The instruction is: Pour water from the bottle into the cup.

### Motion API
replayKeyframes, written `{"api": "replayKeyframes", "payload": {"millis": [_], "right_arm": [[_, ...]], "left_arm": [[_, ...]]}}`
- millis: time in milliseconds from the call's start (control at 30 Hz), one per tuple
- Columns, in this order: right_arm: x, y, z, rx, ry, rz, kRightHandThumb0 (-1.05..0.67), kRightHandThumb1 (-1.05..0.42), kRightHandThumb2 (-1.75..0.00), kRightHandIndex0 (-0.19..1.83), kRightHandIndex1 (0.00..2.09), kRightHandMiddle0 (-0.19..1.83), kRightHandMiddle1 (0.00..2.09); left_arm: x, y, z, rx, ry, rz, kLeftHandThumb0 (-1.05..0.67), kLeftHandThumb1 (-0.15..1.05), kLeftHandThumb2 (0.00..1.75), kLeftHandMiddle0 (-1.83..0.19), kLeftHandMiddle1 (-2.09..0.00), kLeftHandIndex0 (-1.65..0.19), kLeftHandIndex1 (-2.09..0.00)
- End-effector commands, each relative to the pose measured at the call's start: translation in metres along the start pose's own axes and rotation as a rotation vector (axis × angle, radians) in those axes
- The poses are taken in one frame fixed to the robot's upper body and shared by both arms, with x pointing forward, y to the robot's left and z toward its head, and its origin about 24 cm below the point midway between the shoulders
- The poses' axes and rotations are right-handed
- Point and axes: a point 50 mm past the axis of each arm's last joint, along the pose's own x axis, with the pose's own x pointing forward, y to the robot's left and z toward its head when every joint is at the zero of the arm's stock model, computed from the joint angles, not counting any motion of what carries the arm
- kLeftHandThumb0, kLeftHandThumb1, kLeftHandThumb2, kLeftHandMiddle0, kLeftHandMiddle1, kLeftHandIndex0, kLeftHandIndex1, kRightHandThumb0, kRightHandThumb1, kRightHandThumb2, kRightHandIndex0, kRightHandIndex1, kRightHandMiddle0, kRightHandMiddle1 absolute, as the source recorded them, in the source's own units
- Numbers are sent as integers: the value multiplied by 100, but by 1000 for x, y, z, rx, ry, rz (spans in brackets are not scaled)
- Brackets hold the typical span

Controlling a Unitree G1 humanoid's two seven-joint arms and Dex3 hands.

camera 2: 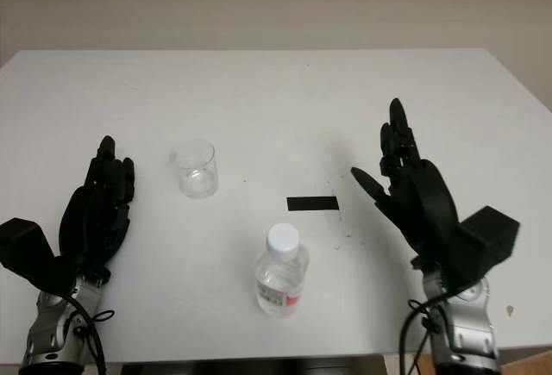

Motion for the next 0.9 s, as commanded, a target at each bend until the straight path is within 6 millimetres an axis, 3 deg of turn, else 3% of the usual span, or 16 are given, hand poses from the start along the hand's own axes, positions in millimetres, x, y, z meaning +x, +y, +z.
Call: {"api": "replayKeyframes", "payload": {"millis": [0,233,367,567,867], "right_arm": [[-11,-4,12,-28,2,32,-99,-100,-5,-19,0,-19,0],[-38,-2,19,-42,42,135,-96,-96,-4,-19,0,-19,0],[-53,15,22,-58,91,144,-103,-95,-5,-19,0,-19,0],[-73,46,17,-64,106,207,-93,-92,-4,-19,0,-19,0],[-84,72,15,-193,90,193,-97,-97,-6,-19,0,-19,0]], "left_arm": [[1,-2,1,-7,-9,-3,-75,105,45,16,-5,14,-6],[1,-2,0,6,-7,-2,-75,105,46,16,-5,14,-6],[1,-2,-1,7,-1,0,-75,105,46,16,-6,14,-6],[5,-3,0,2,-2,-17,-75,105,47,16,-5,15,-5],[8,-3,1,-5,-6,-27,-74,105,47,17,-5,16,-5]]}}
